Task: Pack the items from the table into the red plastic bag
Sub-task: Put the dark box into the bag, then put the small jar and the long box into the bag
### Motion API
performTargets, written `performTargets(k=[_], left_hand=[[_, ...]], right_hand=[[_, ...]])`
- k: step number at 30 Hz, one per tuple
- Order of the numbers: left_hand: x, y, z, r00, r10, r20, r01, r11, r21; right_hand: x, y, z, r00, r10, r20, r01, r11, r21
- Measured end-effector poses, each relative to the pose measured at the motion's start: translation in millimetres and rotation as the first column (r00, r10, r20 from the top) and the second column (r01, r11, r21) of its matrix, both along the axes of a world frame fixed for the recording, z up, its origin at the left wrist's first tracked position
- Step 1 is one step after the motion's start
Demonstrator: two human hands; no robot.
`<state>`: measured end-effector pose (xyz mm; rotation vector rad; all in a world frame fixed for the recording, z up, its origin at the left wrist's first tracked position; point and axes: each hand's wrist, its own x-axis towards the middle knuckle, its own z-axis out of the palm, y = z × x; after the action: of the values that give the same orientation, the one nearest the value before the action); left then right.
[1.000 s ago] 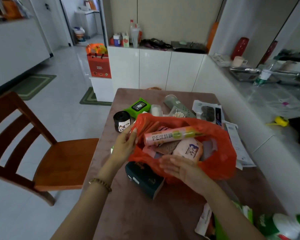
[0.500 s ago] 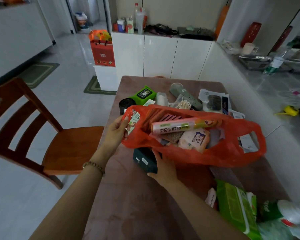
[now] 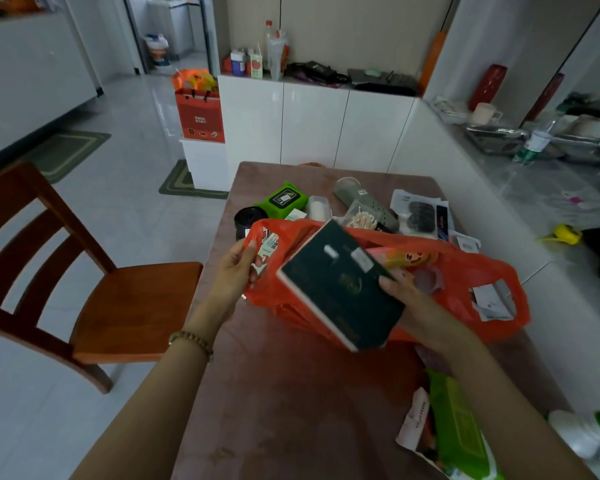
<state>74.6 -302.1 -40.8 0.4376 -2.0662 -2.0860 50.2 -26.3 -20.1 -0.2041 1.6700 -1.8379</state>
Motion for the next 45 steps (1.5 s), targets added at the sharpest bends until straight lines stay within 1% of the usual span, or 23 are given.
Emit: performTargets(k=[2,4,6,8,10,14,18,20,22,24,26,28,30,31,33,35,37,39,41,45], left_hand=[[-3,0,-2,1.0,0.002,-0.012,-0.002,1.0,0.0],[-7,-1,-4,1.0,0.002,-0.02,-0.001,1.0,0.018],[-12,-1,-5,1.0,0.003,-0.013,-0.003,1.0,0.029],[-18,-3,-5,1.0,0.01,-0.015,-0.01,0.999,0.043],[-24,-6,-6,1.0,0.017,-0.009,-0.017,0.999,0.05],[-38,-14,-8,0.999,0.043,-0.013,-0.043,0.999,0.033],[-57,-17,-4,0.999,0.051,-0.012,-0.052,0.996,-0.073],[-68,-18,-3,1.0,-0.007,0.024,0.01,0.994,-0.105],[-79,-23,-3,0.992,-0.084,0.099,0.095,0.989,-0.115],[-90,-28,-4,0.979,-0.11,0.168,0.137,0.978,-0.157],[-104,-36,-9,0.972,-0.074,0.225,0.141,0.943,-0.301],[-119,-46,-13,0.958,-0.028,0.284,0.16,0.876,-0.456],[-135,-55,-20,0.953,0.011,0.303,0.157,0.837,-0.524],[-145,-59,-25,0.955,0.046,0.294,0.119,0.846,-0.52],[-163,-64,-34,0.943,0.143,0.302,0.019,0.879,-0.476],[-180,-71,-46,0.931,0.196,0.307,-0.022,0.872,-0.488],[-193,-79,-60,0.928,0.183,0.324,0.015,0.851,-0.525],[-206,-88,-76,0.905,0.15,0.398,0.107,0.826,-0.554],[-216,-97,-94,0.89,0.114,0.441,0.176,0.808,-0.563],[-234,-112,-119,0.895,0.08,0.439,0.22,0.776,-0.591]], right_hand=[[-21,-3,4,0.981,-0.166,-0.102,0.175,0.981,0.088],[-42,-11,-4,0.914,-0.248,-0.322,0.331,0.913,0.239],[-58,-18,-17,0.823,-0.22,-0.524,0.442,0.827,0.347],[-63,-23,-24,0.765,-0.204,-0.611,0.495,0.793,0.355],[-63,-30,-19,0.744,-0.203,-0.636,0.489,0.814,0.312],[-71,-38,5,0.792,-0.183,-0.582,0.379,0.895,0.234],[-105,-37,19,0.81,-0.139,-0.57,0.34,0.903,0.263],[-125,-39,20,0.818,-0.126,-0.561,0.327,0.905,0.273],[-145,-44,18,0.835,-0.135,-0.533,0.32,0.908,0.271],[-166,-52,11,0.856,-0.13,-0.501,0.306,0.908,0.287],[-186,-63,1,0.883,-0.089,-0.46,0.262,0.907,0.329],[-204,-76,-11,0.915,-0.068,-0.398,0.209,0.924,0.321],[-222,-93,-24,0.946,-0.069,-0.318,0.171,0.937,0.306],[-231,-102,-30,0.964,-0.077,-0.253,0.15,0.947,0.284],[-250,-121,-45,0.994,-0.105,-0.022,0.107,0.977,0.184],[-264,-142,-59,0.98,-0.085,0.178,0.064,0.991,0.12],[-277,-160,-78,0.951,-0.06,0.304,0.035,0.995,0.088],[-290,-175,-94,0.916,-0.09,0.39,0.063,0.995,0.08],[-303,-185,-112,0.897,-0.113,0.427,0.074,0.991,0.108],[-316,-200,-132,0.913,-0.106,0.393,-0.032,0.944,0.328]])
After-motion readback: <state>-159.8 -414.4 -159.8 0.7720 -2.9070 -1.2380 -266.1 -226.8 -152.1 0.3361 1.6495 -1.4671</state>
